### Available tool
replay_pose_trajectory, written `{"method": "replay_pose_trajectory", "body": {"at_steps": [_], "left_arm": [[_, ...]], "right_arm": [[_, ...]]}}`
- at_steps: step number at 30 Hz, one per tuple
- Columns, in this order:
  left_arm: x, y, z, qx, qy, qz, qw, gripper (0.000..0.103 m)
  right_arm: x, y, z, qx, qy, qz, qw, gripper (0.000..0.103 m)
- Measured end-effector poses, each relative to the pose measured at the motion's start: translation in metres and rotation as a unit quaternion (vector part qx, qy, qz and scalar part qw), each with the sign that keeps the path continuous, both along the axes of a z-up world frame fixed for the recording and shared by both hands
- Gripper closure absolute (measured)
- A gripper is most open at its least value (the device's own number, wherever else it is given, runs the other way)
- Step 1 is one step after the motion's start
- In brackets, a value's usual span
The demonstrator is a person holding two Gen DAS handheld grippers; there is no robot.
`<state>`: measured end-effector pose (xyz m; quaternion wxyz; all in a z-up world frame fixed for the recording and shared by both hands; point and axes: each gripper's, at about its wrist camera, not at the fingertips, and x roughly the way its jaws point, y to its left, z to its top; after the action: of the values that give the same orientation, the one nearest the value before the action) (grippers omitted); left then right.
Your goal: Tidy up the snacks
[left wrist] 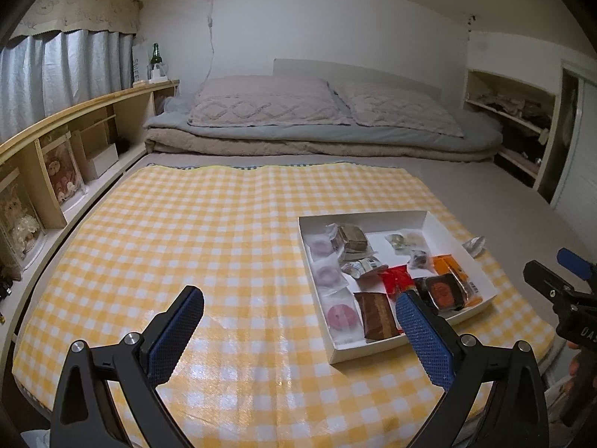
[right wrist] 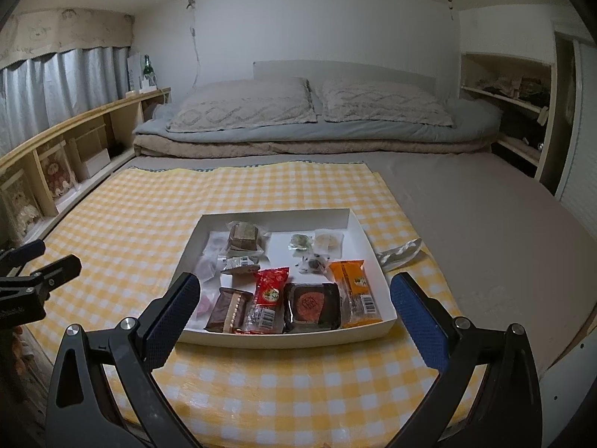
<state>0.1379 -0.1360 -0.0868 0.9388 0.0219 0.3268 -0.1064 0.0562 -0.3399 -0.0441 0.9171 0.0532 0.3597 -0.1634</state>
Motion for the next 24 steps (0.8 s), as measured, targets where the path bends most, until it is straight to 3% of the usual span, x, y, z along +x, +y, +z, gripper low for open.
{"method": "replay_pose_trajectory", "body": {"at_steps": [24], "left_arm": [[-0.0076,-0.0006,-0.0079,0.018,-0.022,-0.006,0.9996,0.0]], "right_arm": [[0.0032,0.0028,-0.002,-0.013,0.002,0.005,1.0,0.0]]}}
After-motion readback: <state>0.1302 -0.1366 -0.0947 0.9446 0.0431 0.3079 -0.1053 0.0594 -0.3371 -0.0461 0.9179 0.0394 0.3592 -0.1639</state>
